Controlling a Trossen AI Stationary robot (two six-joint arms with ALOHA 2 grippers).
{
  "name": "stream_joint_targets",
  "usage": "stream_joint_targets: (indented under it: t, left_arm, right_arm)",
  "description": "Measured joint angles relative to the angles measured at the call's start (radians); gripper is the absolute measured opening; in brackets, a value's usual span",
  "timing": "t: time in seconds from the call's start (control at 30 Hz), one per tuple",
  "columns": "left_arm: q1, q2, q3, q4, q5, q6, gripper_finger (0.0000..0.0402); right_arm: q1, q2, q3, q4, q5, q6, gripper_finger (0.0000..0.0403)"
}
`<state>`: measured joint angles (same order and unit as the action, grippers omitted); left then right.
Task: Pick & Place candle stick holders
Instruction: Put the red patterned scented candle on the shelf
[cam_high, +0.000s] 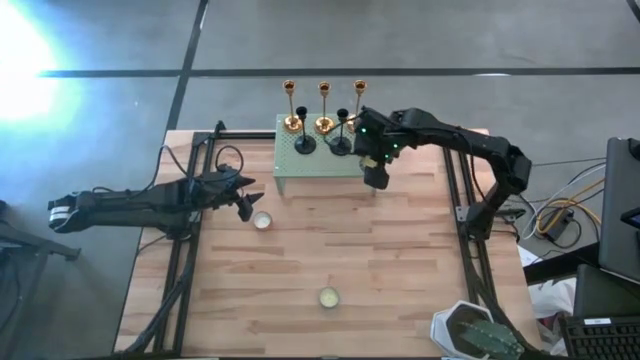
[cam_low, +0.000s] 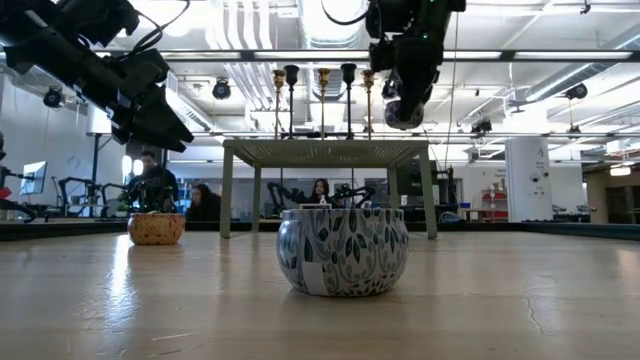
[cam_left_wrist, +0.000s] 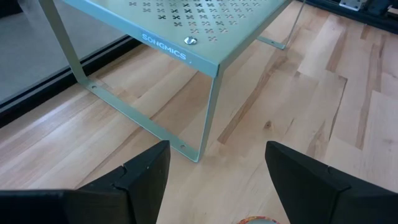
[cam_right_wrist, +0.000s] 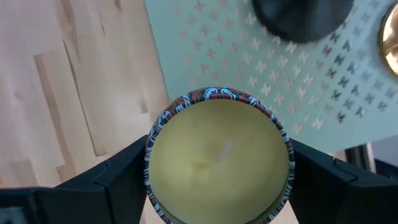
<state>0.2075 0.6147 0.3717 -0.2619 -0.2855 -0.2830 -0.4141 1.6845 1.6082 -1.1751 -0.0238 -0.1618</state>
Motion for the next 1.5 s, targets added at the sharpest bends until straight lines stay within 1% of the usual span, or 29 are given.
stream_joint_targets:
  t: [0.13, 0.2, 0.43, 0.57, 0.93, 1.13, 1.27, 1.5]
  left_arm:
    - [0.0, 0.0, 0.0, 0.0, 0.0, 0.0, 0.0268]
    - [0.0, 0.0, 0.0, -0.001, 0.0, 0.0, 0.0268]
    - [0.0, 0.0, 0.0, -0.01, 0.0, 0.0, 0.0268]
    - [0.0, 0.0, 0.0, -0.01, 0.0, 0.0, 0.0268]
    - [0.0, 0.0, 0.0, -0.026, 0.0, 0.0, 0.0268]
    - [0.0, 0.0, 0.0, -0.026, 0.0, 0.0, 0.0268]
    - [0.0, 0.0, 0.0, -0.027, 0.0, 0.0, 0.0268]
    - [0.0, 0.0, 0.0, -0.027, 0.005, 0.0, 0.0268]
  right_arm:
    - [-0.008, 0.026, 0.038, 0.001, 0.003, -0.009, 0.0292]
    - [-0.015, 0.035, 0.049, 0.001, 0.016, 0.015, 0.0292]
    - [-0.03, 0.038, 0.054, 0.001, 0.025, 0.176, 0.0292]
    - [-0.032, 0.045, 0.054, 0.001, 0.024, 0.235, 0.0293]
    - [-0.047, 0.102, 0.07, -0.008, 0.015, 0.235, 0.0293]
    - [-0.063, 0.105, 0.074, -0.018, 0.015, 0.233, 0.0293]
    - [-0.065, 0.105, 0.074, -0.017, -0.032, 0.229, 0.0293]
    - [-0.065, 0.105, 0.074, 0.004, -0.029, 0.226, 0.0293]
